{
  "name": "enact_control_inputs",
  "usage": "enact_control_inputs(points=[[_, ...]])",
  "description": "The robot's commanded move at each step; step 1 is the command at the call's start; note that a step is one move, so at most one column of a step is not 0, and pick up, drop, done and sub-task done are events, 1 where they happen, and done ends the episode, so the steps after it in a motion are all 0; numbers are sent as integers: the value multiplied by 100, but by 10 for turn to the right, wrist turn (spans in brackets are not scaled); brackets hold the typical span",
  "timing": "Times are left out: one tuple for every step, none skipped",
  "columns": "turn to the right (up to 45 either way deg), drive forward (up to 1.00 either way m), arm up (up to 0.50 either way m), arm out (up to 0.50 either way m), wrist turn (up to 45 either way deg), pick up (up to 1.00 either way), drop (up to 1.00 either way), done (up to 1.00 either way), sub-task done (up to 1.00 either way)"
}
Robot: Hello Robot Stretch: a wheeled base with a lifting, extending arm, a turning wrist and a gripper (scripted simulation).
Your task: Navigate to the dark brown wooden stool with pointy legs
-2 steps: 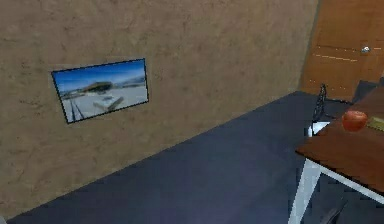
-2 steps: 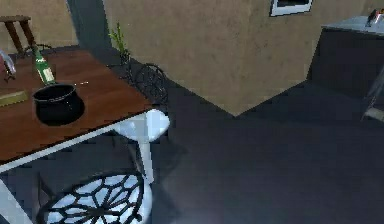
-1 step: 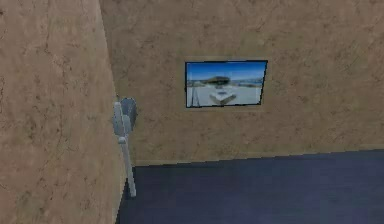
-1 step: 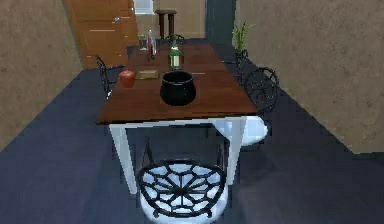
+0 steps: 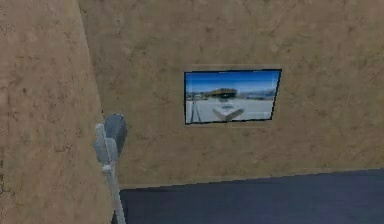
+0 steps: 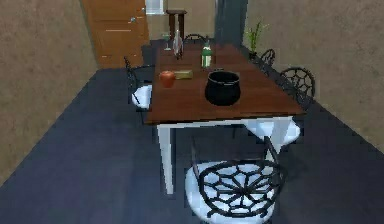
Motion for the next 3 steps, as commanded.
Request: enact_control_inputs(points=[[360,0,0,0,0,0,0,0,0],[0,60,0,0,0,0,0,0,0],[420,0,0,0,0,0,0,0,0]])
